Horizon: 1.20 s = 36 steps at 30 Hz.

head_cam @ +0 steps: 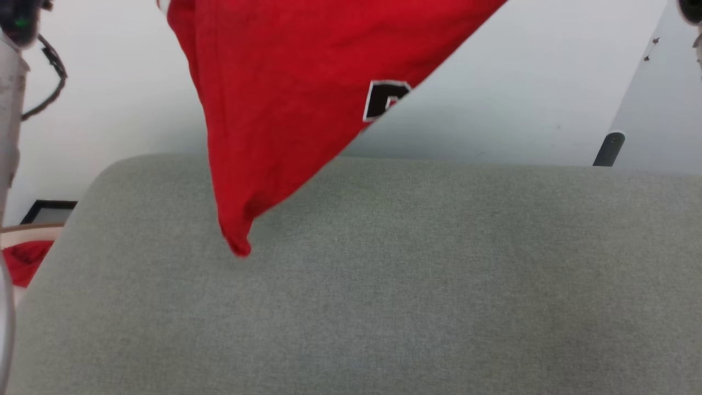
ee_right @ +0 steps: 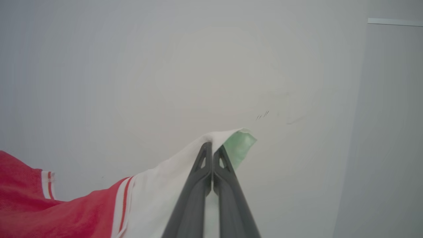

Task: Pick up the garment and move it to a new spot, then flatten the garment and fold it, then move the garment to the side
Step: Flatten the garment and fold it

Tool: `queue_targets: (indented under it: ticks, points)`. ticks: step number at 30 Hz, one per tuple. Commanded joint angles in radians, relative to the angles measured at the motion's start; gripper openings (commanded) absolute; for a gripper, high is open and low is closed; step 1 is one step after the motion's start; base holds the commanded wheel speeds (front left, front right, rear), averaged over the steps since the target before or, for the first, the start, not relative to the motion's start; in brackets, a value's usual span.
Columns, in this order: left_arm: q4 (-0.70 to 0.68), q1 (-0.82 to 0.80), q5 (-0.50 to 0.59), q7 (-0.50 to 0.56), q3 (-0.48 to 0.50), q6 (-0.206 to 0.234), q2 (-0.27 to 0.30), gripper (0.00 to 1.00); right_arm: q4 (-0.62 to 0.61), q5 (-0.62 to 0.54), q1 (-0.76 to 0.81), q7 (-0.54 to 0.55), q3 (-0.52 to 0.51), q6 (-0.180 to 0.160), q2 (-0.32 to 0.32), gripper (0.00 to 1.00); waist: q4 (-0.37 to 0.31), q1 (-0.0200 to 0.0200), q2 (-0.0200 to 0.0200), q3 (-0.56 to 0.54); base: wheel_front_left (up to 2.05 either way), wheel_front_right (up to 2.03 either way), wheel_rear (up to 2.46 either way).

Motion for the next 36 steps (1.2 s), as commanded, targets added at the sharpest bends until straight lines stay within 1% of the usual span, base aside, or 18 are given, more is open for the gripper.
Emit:
queue_targets:
  ticks: [1,8,15,19,22,27,29,31,33,34,36]
  points:
    - [0.008,-0.015,-0.003,-0.015,-0.003,-0.004,0.006,0.0,0.014,0.009,-0.017,-0.019,0.006,0.0,-0.009,0.0,0.002,0.0,0.0,0.005,0.0,0.0,0.0]
    - [0.018,-0.054,-0.019,-0.108,-0.016,-0.004,0.015,0.0,0.053,-0.001,-0.066,-0.092,0.002,0.0,-0.046,0.0,0.008,0.0,0.0,0.039,0.0,0.0,0.0]
    - [0.032,-0.078,-0.051,-0.128,-0.043,-0.004,0.011,0.0,0.085,0.017,-0.084,-0.1,0.009,0.0,-0.046,0.0,0.011,0.0,0.0,0.087,0.0,0.0,0.0]
    - [0.024,-0.1,-0.068,-0.133,-0.06,-0.004,0.012,0.0,0.087,0.033,-0.123,-0.09,0.021,0.0,-0.053,0.0,0.011,0.0,0.0,0.16,0.0,0.0,0.0]
    - [0.018,-0.128,-0.081,-0.127,-0.07,-0.004,0.01,0.0,0.09,0.046,-0.155,-0.069,0.031,0.0,-0.054,0.0,0.012,0.0,0.0,0.235,0.0,0.0,0.0]
    - [0.035,-0.18,-0.067,-0.147,-0.099,-0.004,-0.003,0.0,0.096,0.06,-0.214,-0.047,0.046,0.0,-0.057,0.0,0.015,0.0,0.0,0.36,0.0,0.0,0.0]
    - [0.055,-0.197,-0.068,-0.169,-0.1,-0.002,-0.018,0.0,0.103,0.049,-0.228,-0.057,0.054,0.0,-0.059,0.0,0.015,0.0,0.0,0.404,0.0,0.0,0.0]
    - [0.074,-0.226,-0.05,-0.206,-0.108,0.012,-0.027,0.0,0.1,0.029,-0.245,-0.08,0.061,0.0,-0.059,0.0,0.013,0.0,0.0,0.436,0.0,0.0,0.0]
    - [0.078,-0.275,-0.027,-0.24,-0.114,0.024,-0.04,0.0,0.089,0.007,-0.281,-0.098,0.054,0.0,-0.073,0.0,0.017,0.0,0.0,0.472,0.0,0.0,0.0]
    - [0.077,-0.298,-0.025,-0.253,-0.112,0.032,-0.046,0.0,0.076,-0.011,-0.3,-0.103,0.046,0.0,-0.08,0.0,0.017,0.0,0.0,0.491,0.0,0.0,0.0]
    - [0.069,-0.341,-0.008,-0.271,-0.104,0.045,-0.052,0.0,0.006,-0.055,-0.321,-0.103,0.009,0.0,-0.1,0.0,0.021,0.0,0.0,0.533,0.0,0.0,0.0]
